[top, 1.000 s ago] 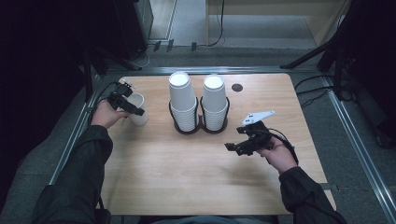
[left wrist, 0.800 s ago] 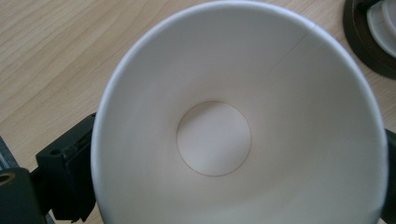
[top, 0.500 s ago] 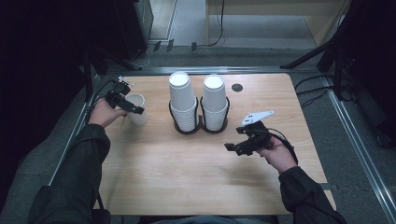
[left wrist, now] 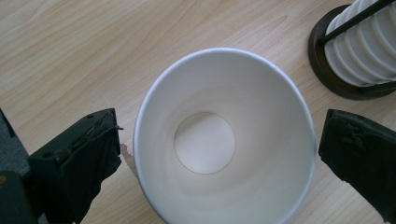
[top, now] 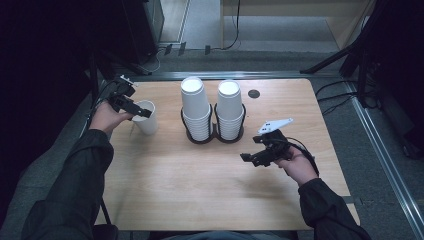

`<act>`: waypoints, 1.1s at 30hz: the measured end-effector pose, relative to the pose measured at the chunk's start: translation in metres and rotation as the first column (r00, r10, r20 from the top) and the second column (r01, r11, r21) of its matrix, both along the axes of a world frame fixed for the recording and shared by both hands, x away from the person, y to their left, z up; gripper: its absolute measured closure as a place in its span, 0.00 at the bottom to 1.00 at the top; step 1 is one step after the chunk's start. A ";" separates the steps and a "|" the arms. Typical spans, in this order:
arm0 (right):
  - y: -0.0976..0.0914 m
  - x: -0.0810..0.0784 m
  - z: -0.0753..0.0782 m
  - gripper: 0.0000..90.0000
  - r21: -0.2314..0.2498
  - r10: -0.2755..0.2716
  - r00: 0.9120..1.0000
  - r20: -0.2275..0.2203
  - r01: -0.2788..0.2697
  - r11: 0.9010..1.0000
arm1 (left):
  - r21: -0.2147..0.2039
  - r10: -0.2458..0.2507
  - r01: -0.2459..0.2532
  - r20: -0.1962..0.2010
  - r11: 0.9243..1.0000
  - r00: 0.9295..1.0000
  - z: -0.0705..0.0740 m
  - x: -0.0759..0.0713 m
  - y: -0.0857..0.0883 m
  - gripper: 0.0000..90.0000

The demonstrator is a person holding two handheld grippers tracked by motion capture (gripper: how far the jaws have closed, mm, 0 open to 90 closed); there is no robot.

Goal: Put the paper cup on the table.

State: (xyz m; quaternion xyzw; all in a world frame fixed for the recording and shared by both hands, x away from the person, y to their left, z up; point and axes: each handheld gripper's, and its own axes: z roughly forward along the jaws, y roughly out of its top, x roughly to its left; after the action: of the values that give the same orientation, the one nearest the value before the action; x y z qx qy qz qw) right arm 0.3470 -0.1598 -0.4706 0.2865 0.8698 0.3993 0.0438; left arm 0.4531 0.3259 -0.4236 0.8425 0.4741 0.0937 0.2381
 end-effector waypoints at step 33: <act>0.007 0.007 0.003 0.17 -0.008 0.014 1.000 0.011 -0.014 1.000 | -0.070 -0.116 0.124 0.114 0.990 0.987 0.059 -0.051 -0.029 0.00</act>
State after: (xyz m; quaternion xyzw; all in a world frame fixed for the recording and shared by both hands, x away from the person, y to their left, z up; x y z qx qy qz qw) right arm 0.3544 -0.1532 -0.4671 0.2782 0.8731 0.3977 0.0469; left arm 0.4026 0.2969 -0.3643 0.8533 0.4120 0.1072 0.3012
